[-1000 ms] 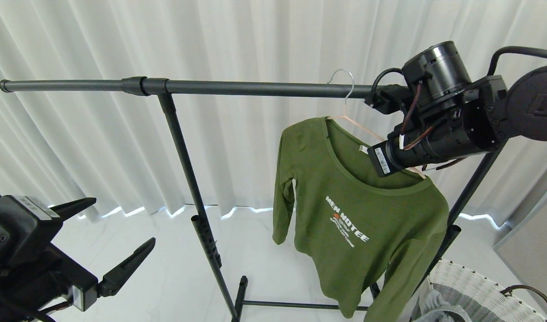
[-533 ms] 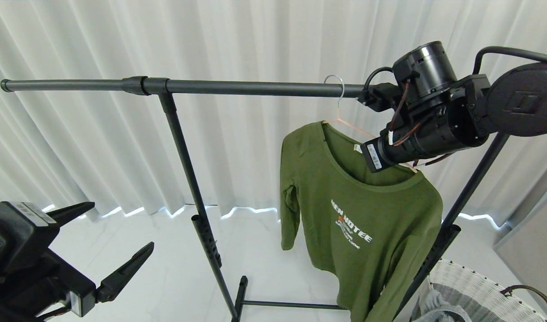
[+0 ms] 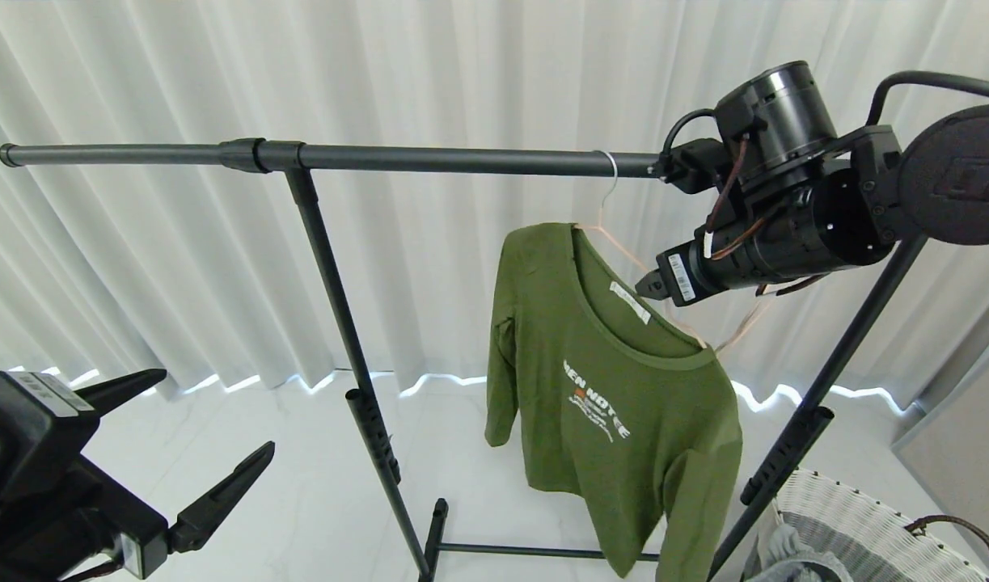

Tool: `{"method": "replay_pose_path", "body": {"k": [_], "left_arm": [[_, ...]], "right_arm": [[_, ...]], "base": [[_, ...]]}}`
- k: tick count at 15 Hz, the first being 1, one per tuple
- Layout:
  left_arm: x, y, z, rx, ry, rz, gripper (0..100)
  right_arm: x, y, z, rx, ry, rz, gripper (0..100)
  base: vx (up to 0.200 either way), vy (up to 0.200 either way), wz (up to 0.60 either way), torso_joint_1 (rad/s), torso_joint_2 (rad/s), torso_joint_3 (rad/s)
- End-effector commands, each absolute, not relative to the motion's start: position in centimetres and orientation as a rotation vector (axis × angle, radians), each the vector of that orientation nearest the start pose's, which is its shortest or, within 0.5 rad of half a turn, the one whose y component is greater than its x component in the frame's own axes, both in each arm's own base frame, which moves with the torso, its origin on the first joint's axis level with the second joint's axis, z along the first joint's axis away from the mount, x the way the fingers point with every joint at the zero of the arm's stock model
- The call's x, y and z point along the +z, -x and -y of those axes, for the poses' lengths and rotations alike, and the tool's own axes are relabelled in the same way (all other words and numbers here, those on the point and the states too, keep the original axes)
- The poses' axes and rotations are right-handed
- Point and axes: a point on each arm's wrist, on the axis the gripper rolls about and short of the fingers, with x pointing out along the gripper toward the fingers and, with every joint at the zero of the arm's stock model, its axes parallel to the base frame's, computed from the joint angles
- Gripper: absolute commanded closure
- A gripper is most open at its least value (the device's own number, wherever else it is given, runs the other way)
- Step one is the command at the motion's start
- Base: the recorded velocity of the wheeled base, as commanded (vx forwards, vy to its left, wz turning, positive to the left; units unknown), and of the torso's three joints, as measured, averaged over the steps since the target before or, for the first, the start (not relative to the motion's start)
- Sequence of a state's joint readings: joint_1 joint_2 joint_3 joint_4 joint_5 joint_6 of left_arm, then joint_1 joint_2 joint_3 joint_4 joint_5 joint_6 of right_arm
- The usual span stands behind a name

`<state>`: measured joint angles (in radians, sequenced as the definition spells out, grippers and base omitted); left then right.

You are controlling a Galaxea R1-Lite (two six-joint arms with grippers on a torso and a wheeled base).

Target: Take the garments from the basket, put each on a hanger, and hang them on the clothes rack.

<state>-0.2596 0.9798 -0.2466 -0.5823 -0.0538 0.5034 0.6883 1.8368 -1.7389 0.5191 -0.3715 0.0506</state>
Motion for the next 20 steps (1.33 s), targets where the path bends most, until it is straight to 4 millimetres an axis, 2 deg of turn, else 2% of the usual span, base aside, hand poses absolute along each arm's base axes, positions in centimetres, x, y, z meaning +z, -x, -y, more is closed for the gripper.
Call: {"method": "replay_pose_path", "body": {"k": [1,3,4,6,8,10,12,16,20], "left_arm": [[17.3,-11.1,3.1,-0.343,-0.513,-0.067,0],[17.3,-11.1,3.0,-0.337,-0.513,-0.068,0],[17.3,-11.1,2.9,-0.332,-0.515,-0.071,0],[17.3,-11.1,2.9,-0.312,-0.516,-0.076,0],[17.4,-11.1,2.6,-0.275,-0.517,-0.081,0],[17.5,-11.1,2.2,-0.238,-0.518,-0.080,0],[17.6,-11.0,1.8,-0.200,-0.517,-0.081,0],[17.7,-10.6,1.4,-0.163,-0.513,-0.071,0],[17.5,-10.4,0.9,-0.125,-0.506,-0.082,0]], "right_arm": [[30.9,-24.8,-20.8,0.315,0.218,-0.488,0],[32.1,-23.4,-20.2,0.324,0.182,-0.463,0],[32.8,-21.8,-18.9,0.326,0.170,-0.447,0],[32.9,-19.7,-16.8,0.322,0.169,-0.446,0],[32.8,-17.2,-13.4,0.306,0.156,-0.444,0],[32.7,-15.5,-10.7,0.274,0.139,-0.432,0],[32.1,-14.0,-8.0,0.215,0.192,-0.425,0],[30.3,-12.2,-3.6,0.081,0.329,-0.455,0],[29.1,-11.5,-1.3,-0.038,0.447,-0.497,0]], "base": [[0.000,0.000,0.00,0.000,0.00,0.000],[0.000,0.000,0.00,0.000,0.00,0.000],[0.000,0.000,0.00,0.000,0.00,0.000],[0.000,0.000,0.00,0.000,0.00,0.000],[0.000,0.000,0.00,0.000,0.00,0.000],[0.000,0.000,0.00,0.000,0.00,0.000],[-0.100,0.000,0.00,0.001,0.00,0.001],[-0.200,0.000,0.00,0.008,0.00,0.001],[-0.200,0.000,0.00,0.000,0.00,-0.001]]}}
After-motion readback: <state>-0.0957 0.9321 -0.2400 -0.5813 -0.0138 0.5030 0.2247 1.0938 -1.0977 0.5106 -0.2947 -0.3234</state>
